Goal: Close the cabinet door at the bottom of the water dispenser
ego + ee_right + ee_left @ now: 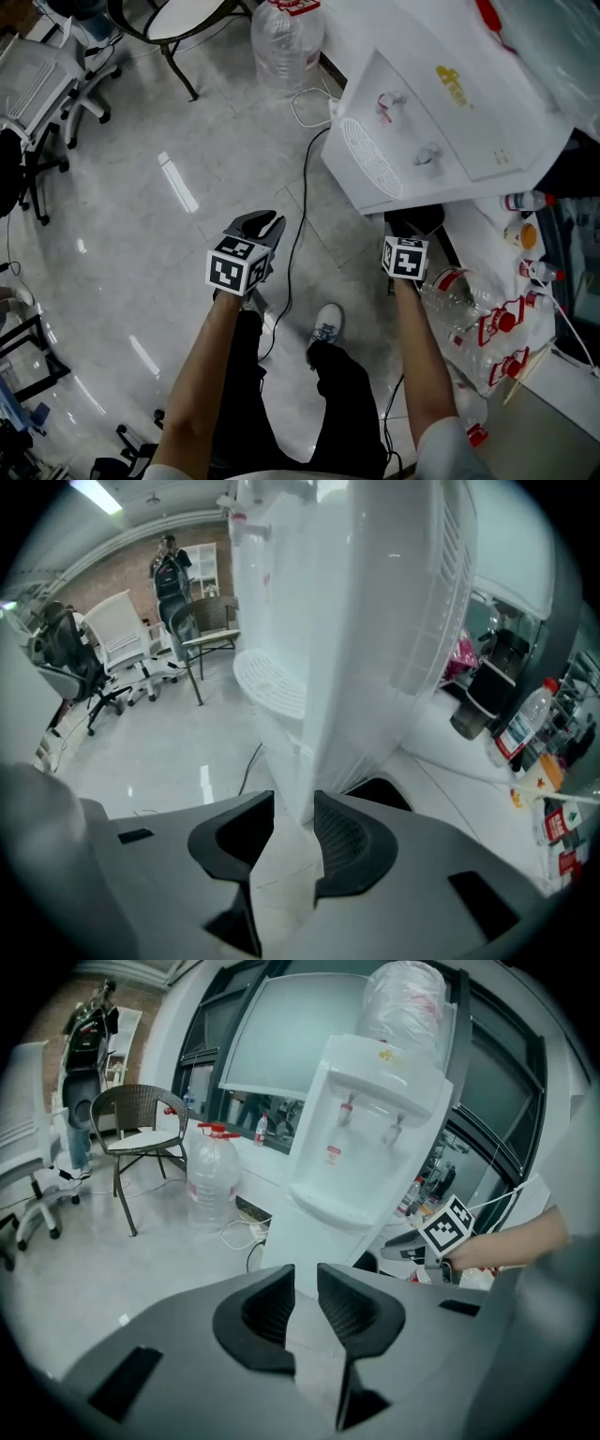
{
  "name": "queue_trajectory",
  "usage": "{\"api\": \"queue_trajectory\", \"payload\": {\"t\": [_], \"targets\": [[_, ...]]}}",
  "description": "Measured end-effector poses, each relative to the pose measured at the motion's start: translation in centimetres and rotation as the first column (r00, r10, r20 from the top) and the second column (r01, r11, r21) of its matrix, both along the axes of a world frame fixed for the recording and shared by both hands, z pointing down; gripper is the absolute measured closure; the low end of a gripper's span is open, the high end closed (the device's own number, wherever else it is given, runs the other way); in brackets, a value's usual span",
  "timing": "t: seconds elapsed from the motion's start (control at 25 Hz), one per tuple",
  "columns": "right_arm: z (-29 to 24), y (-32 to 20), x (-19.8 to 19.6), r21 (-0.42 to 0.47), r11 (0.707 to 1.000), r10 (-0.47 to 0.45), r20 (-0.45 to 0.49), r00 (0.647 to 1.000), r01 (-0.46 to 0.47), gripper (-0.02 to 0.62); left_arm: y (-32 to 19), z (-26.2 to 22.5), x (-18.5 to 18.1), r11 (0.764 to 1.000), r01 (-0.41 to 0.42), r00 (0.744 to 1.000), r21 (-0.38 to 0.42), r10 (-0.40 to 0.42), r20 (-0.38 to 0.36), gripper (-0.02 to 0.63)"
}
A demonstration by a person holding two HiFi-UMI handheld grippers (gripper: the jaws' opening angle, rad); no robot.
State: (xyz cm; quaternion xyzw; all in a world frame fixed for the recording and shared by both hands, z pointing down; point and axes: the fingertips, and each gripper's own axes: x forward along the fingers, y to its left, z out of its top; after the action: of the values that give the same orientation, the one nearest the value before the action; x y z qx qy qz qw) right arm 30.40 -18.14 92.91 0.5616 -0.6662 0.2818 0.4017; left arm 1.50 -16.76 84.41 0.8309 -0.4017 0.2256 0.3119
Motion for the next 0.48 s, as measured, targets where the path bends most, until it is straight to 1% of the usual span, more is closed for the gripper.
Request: {"api": "queue_trajectory", "payload": {"t": [0.08,0.16,0.24,0.36,0.48], "targets": [[-3.0,0.2,-1.1,0.024,0.999,-0.039,0.020,0.999,0.038,0.439,-0.6,-2.6,-0.6,1.000,0.019,1.000,0.019,-0.019,0.000,0.515],[-7.1,0.6,-2.1,0.055,0.996,-0.069,0.042,0.997,0.067,0.455,-0.7,-5.9,-0.8,0.999,0.027,1.000,0.039,-0.027,-0.004,0.516],[-12.2,0.7,-2.6,0.098,0.991,-0.097,0.045,0.994,0.093,0.488,-0.7,-9.6,-0.6,0.998,0.023,1.000,0.065,-0.023,-0.005,0.517],[-20.3,1.0,-2.4,0.166,0.980,-0.119,0.035,0.992,0.112,0.547,-0.5,-15.9,-0.1,0.994,0.027,1.000,0.110,-0.026,-0.008,0.530],[-28.6,1.2,-2.4,0.242,0.960,-0.157,0.045,0.987,0.142,0.565,0.0,-22.9,0.4,0.984,0.023,1.000,0.179,-0.024,0.004,0.554]]}}
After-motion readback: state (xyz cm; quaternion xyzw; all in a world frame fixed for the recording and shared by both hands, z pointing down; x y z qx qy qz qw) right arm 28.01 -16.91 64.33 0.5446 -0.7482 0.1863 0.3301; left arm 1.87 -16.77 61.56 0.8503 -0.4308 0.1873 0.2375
